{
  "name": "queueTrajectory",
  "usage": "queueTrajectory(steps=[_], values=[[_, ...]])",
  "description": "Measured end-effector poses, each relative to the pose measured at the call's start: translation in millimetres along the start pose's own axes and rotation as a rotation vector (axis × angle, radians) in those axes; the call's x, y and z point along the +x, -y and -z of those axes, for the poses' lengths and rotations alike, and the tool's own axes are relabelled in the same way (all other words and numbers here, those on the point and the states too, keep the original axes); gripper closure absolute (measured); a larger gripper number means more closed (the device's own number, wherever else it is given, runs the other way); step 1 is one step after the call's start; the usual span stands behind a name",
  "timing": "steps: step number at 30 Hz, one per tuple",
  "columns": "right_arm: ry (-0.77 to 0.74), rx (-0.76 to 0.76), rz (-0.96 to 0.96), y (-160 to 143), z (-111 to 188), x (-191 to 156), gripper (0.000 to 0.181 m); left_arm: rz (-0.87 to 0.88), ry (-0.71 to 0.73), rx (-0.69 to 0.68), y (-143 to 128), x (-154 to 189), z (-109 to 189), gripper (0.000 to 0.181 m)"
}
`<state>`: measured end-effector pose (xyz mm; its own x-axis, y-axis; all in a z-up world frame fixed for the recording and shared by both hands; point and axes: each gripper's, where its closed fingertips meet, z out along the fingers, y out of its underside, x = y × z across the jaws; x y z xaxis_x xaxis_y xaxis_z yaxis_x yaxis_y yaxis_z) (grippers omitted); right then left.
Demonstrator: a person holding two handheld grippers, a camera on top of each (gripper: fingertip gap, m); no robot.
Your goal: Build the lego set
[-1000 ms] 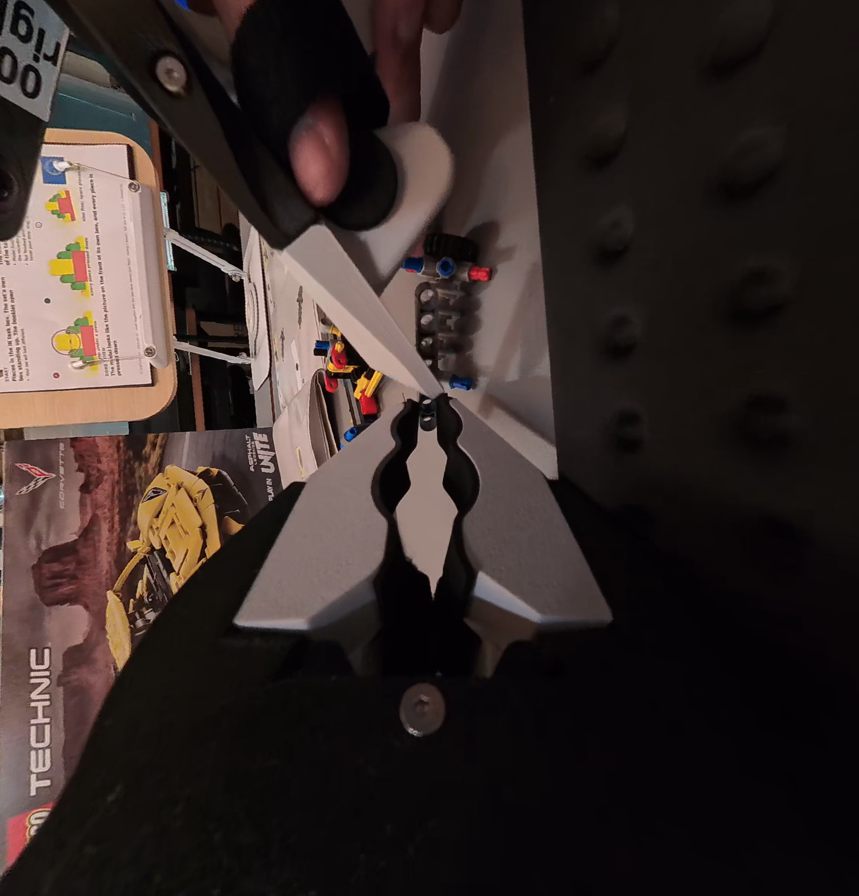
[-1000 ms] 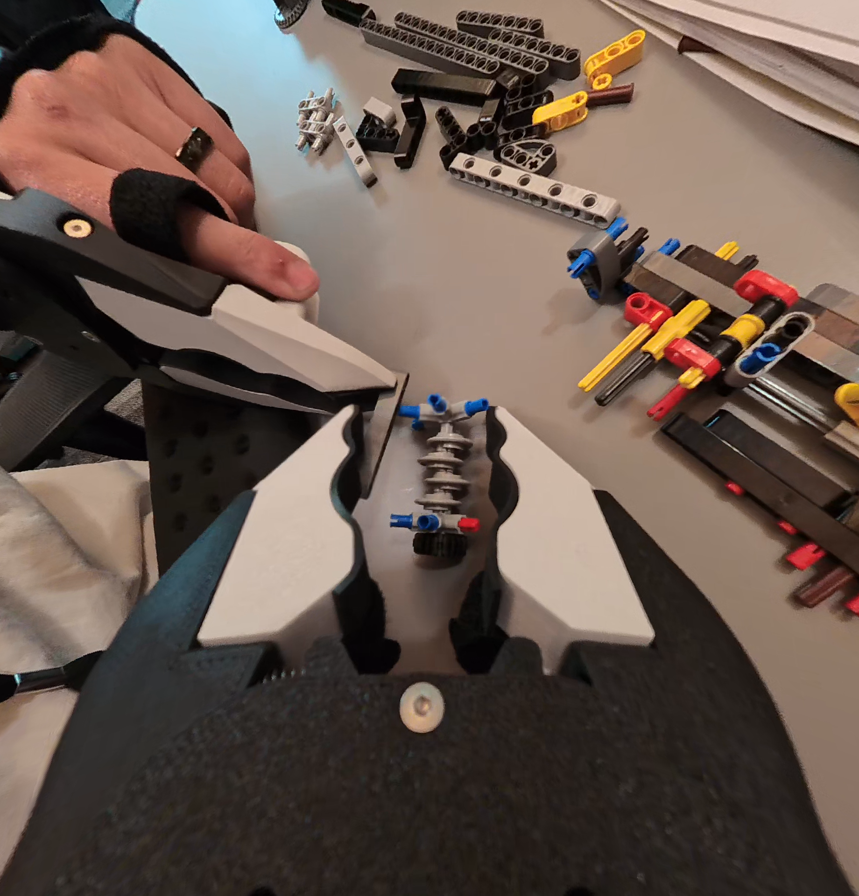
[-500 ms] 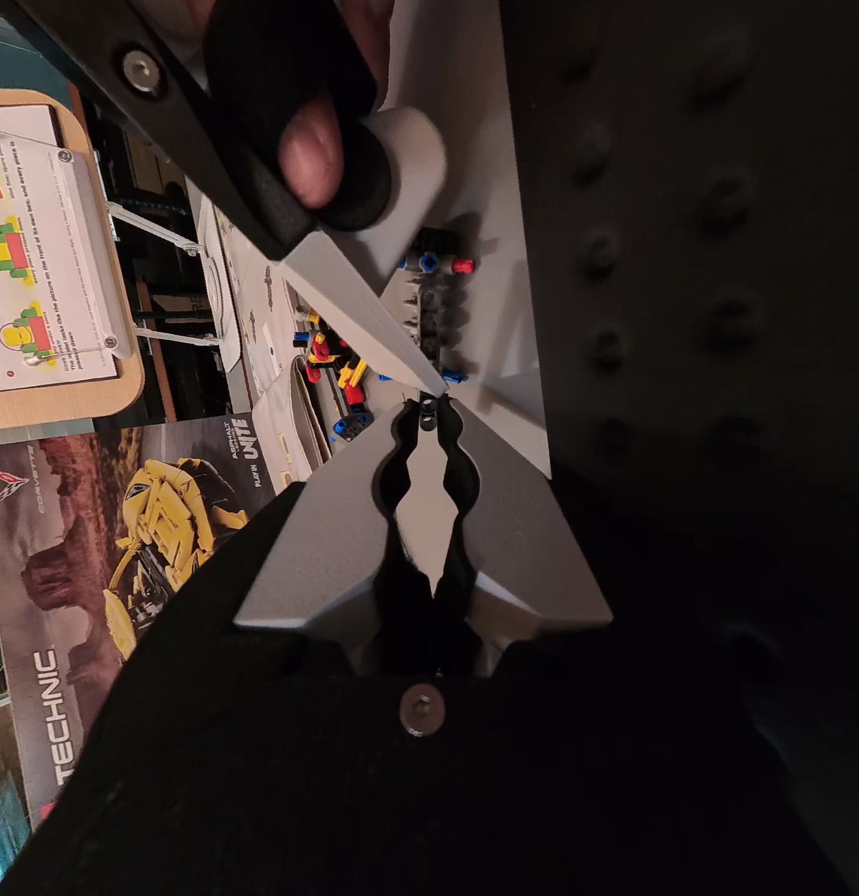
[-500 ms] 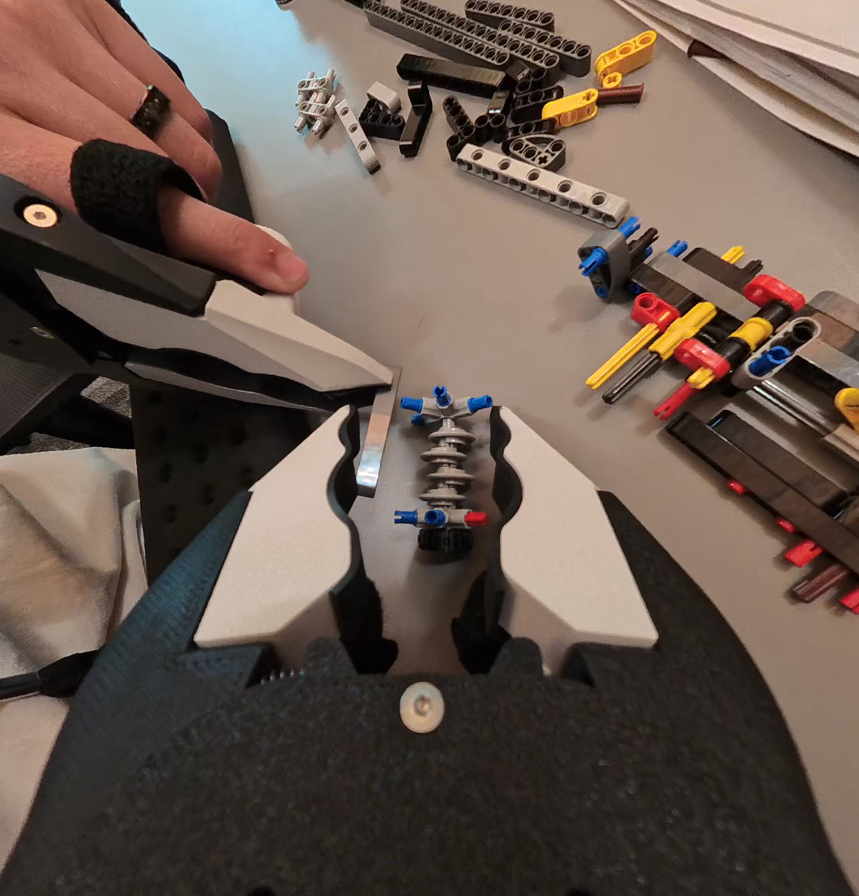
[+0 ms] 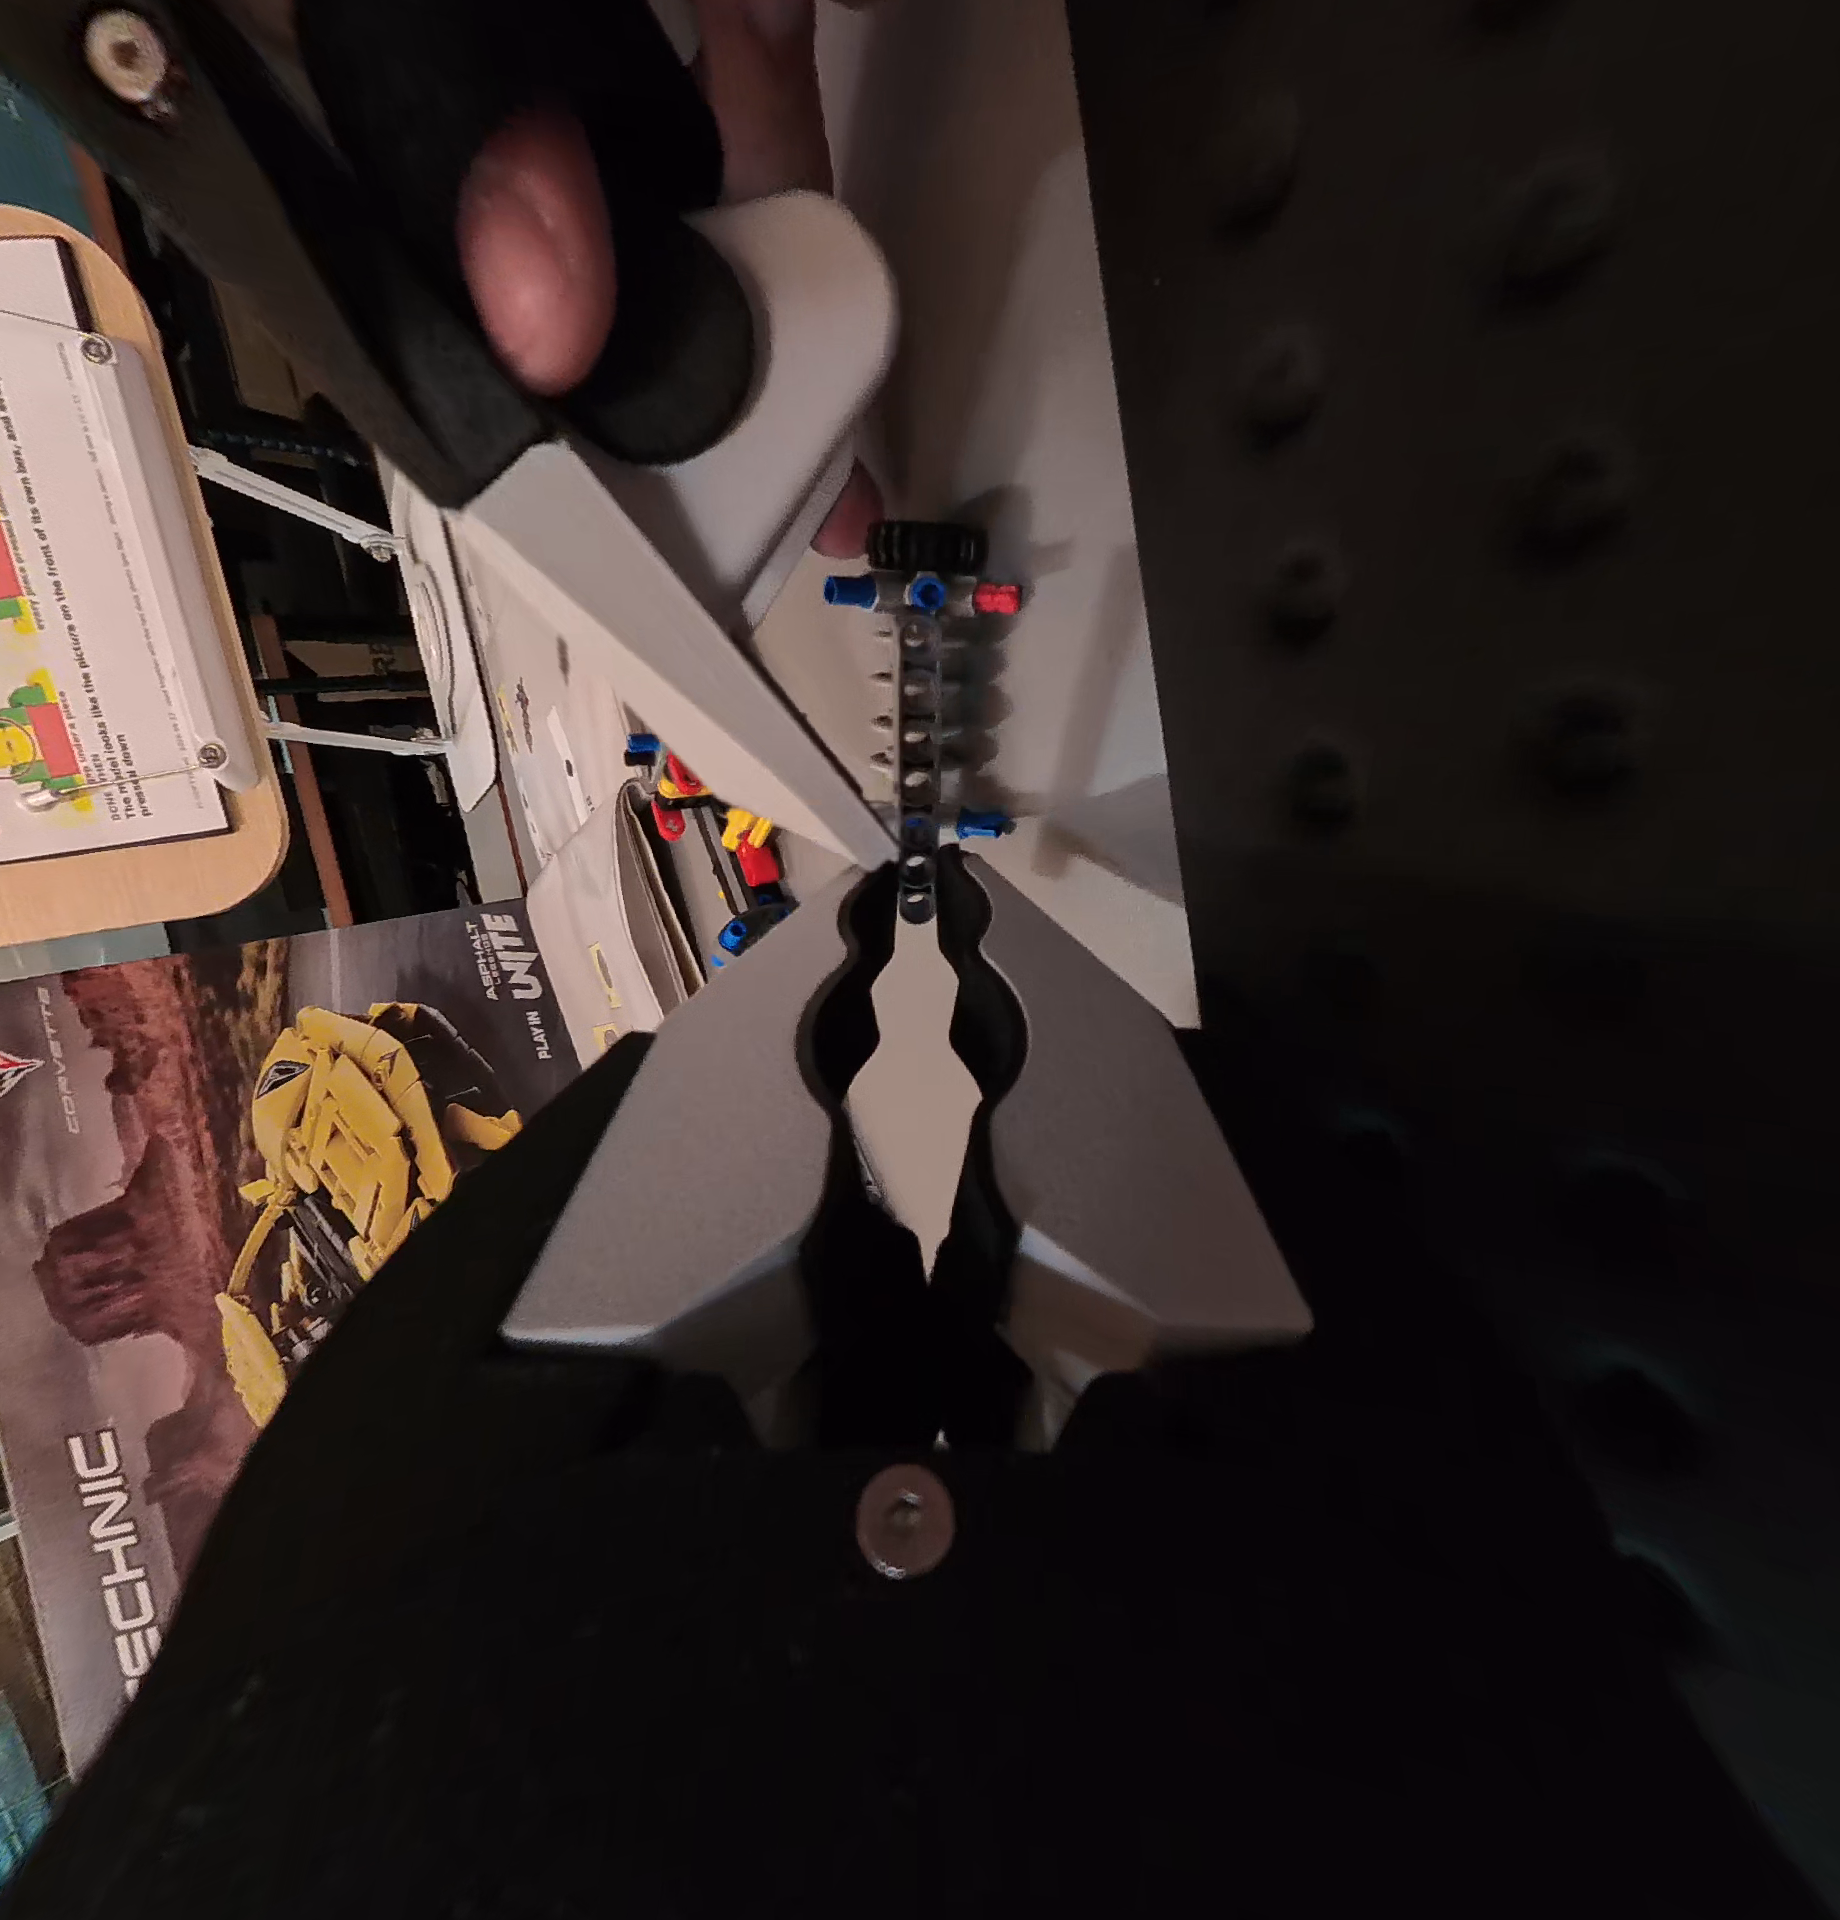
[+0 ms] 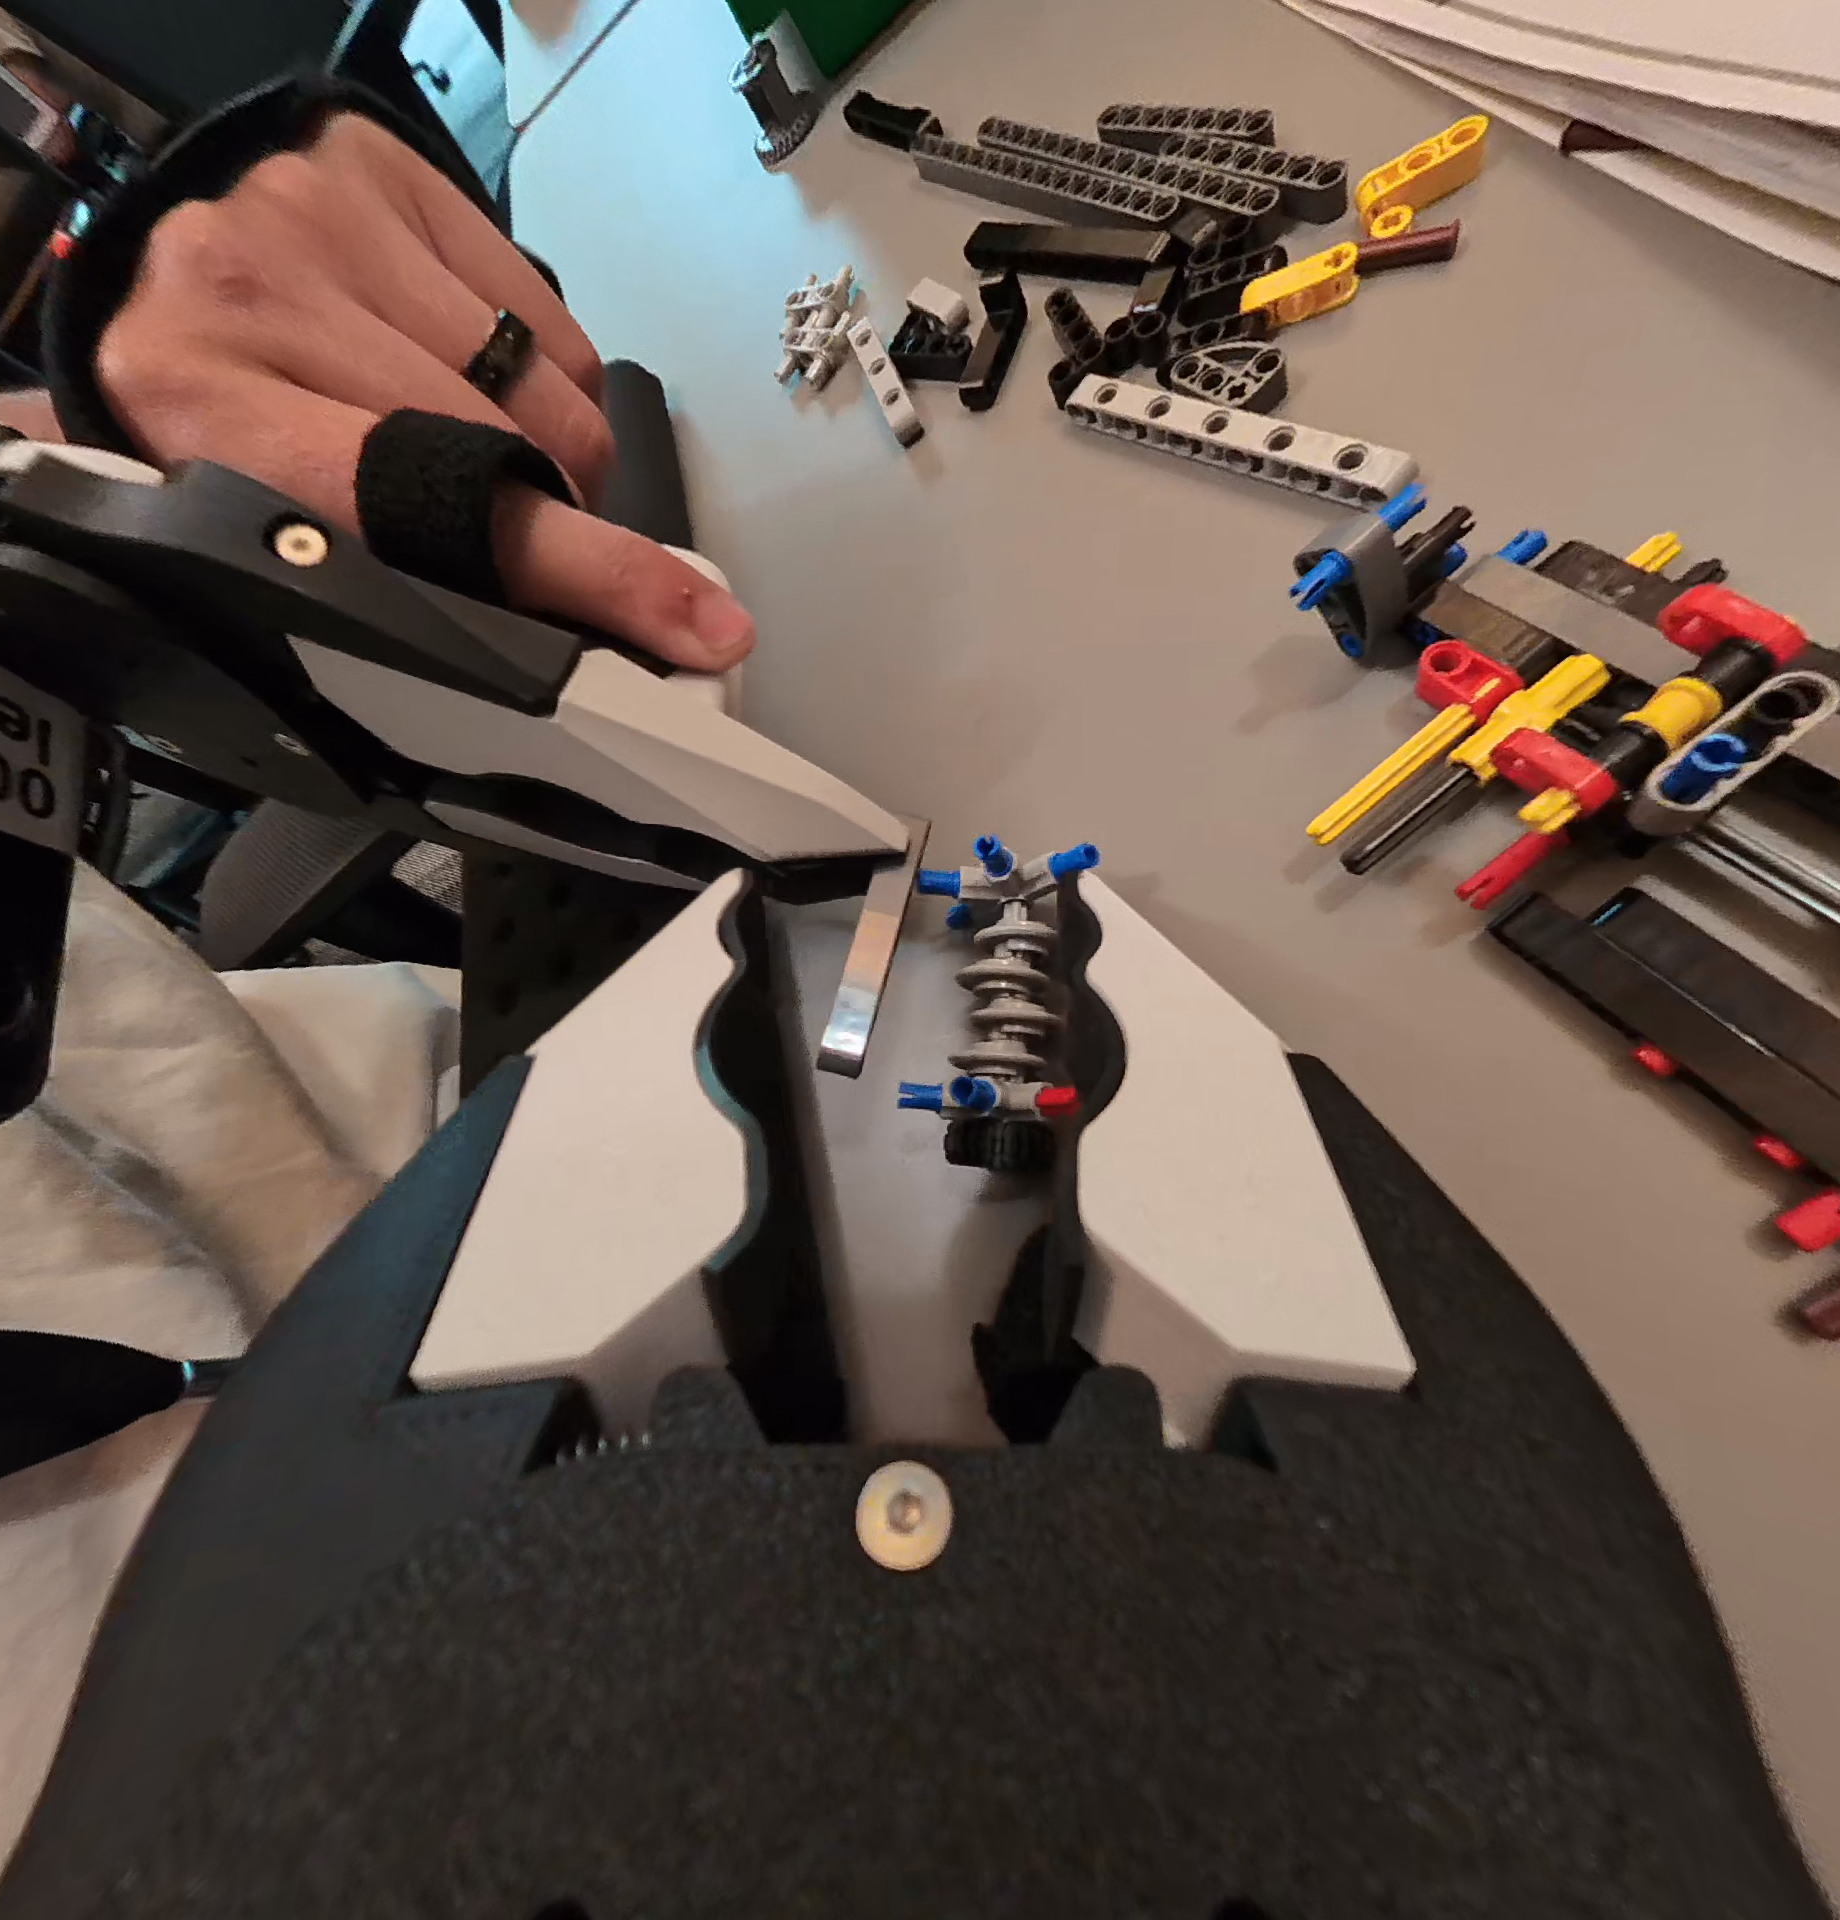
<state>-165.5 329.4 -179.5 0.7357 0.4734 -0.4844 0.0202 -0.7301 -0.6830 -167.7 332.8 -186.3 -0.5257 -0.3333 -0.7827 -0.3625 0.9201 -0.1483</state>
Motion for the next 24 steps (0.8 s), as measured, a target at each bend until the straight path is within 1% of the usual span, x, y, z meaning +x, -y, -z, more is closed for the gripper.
queueTrajectory(steps=[4,6,7,9,10,12,13,15,17,18,19,20,22,24], values=[[-0.012,-0.036,-0.039,-6.0,0.0,7.1,0.126,0.001,-0.016,-0.011,0.9,1.8,0.2,0.175],[-0.004,-0.023,-0.04,-6.2,3.5,7.1,0.126,0.02,-0.011,-0.027,-0.5,-1.3,1.6,0.175],[0.007,-0.017,-0.035,-6.8,5.0,5.2,0.129,0.033,-0.011,-0.029,-0.6,-2.8,3.2,0.175],[0.023,-0.001,0.03,-6.9,7.5,-2.3,0.146,0.072,-0.014,-0.017,1.4,-5.5,6.9,0.175],[0.012,0.014,0.071,-5.5,9.2,-5.5,0.148,0.085,-0.018,-0.015,2.0,-5.9,8.5,0.175],[-0.003,0.045,0.145,-0.5,12.6,-12.2,0.156,0.087,-0.009,-0.019,1.9,-8.0,10.1,0.175],[0.005,0.048,0.166,0.6,12.9,-16.7,0.157,0.088,-0.01,-0.024,1.3,-7.8,10.0,0.175],[-0.005,0.011,0.19,-2.5,10.8,-17.8,0.158,0.096,-0.006,-0.022,2.3,-8.1,10.1,0.175],[-0.028,-0.006,0.2,-4.4,9.3,-14.4,0.173,0.129,-0.015,-0.013,4.9,-7.1,11.6,0.175],[-0.022,-0.005,0.192,-4.6,9.3,-14.4,0.173,0.152,-0.016,-0.01,5.5,-7.0,12.6,0.175],[-0.004,-0.001,0.177,-4.8,9.8,-15.6,0.173,0.189,-0.022,0.005,6.8,-6.6,14.0,0.175],[0.017,-0.003,0.159,-6.1,10.8,-16.7,0.174,0.264,-0.05,0.028,8.4,-4.6,15.3,0.175],[0.021,-0.021,0.135,-9.4,12.1,-12.9,0.175,0.489,-0.145,0.068,7.3,-0.7,17.7,0.171],[0.037,-0.034,0.119,-10.3,13.4,-12.3,0.175,0.738,-0.288,0.132,5.3,3.9,20.0,0.159]])
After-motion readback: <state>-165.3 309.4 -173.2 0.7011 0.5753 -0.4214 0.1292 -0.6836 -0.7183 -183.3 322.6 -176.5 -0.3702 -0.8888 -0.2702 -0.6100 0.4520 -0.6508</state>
